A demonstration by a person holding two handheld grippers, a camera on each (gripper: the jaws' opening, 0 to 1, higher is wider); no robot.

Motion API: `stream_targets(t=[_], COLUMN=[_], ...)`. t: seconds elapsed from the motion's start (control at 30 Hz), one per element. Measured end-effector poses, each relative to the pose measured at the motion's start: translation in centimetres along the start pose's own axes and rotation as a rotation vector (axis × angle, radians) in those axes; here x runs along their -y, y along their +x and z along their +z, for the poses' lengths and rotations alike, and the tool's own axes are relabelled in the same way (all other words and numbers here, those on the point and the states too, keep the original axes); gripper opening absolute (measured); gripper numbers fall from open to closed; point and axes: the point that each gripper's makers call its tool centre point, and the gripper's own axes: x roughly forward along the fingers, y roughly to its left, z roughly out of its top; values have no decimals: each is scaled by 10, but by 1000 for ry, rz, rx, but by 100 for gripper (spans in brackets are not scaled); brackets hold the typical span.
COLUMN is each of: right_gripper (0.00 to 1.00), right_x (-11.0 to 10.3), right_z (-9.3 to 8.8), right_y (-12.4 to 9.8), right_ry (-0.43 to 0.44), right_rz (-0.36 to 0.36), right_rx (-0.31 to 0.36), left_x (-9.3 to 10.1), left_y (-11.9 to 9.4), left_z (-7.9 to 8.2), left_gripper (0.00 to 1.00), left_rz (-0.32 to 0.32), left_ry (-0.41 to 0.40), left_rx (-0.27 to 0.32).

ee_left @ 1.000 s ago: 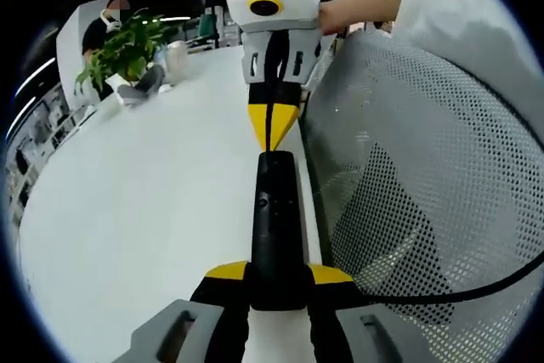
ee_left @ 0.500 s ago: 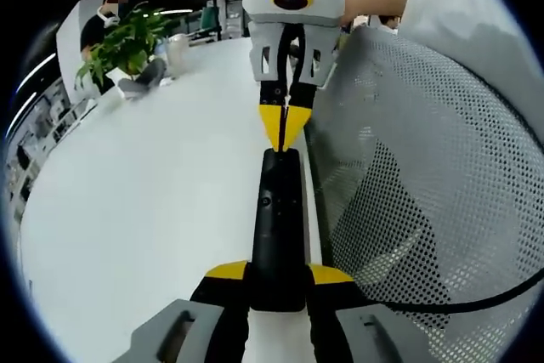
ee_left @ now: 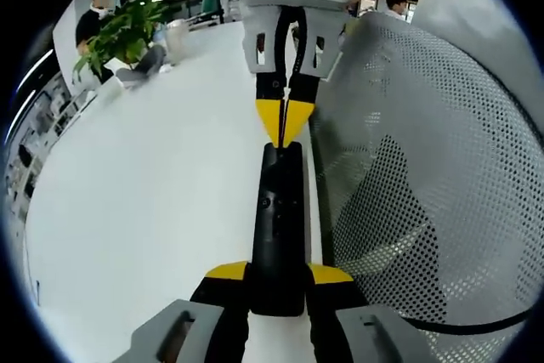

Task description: Press the specified remote control buttons in sequence, fully releasing each button before pressing the next.

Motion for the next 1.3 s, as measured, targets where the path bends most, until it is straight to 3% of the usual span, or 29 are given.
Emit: stream_targets(t=[0.17, 0.37, 0.47, 0.57, 0.8, 0.9, 1.0, 1.13, 1.23, 1.3], right_gripper=[0, 0, 0, 0, 0, 0, 0, 0, 0, 0], right_x=[0, 1, -1, -2, 2, 1, 3, 2, 3, 4], right_z=[2, 7, 17, 14, 7, 7, 7, 9, 9, 10], right_y=[0, 0, 1, 4, 1, 2, 3, 5, 5, 5], right_ry=[27, 36, 55, -8, 0, -48, 19, -100, -106, -48], right_rz=[-32, -28, -10, -21, -22, -8, 27, 29, 36, 70], right_rx=[89, 82, 110, 96, 57, 29, 10, -24, -28, -14], left_x=[0, 0, 1, 1, 1, 1, 1, 1, 0, -1], left_y=[-1, -1, -1, -1, -1, -1, -1, -1, -2, -2], left_z=[-1, -2, -1, -1, -2, -2, -2, -1, -2, -2], left_gripper=[25, 25, 25, 25, 25, 25, 25, 25, 24, 24], left_rz=[12, 18, 22, 25, 27, 25, 22, 21, 13, 3], left_ry=[-10, -15, -18, -22, -24, -31, -31, -34, -38, -50], left_rx=[-17, -21, -25, -39, -27, -7, 1, -5, 7, 15])
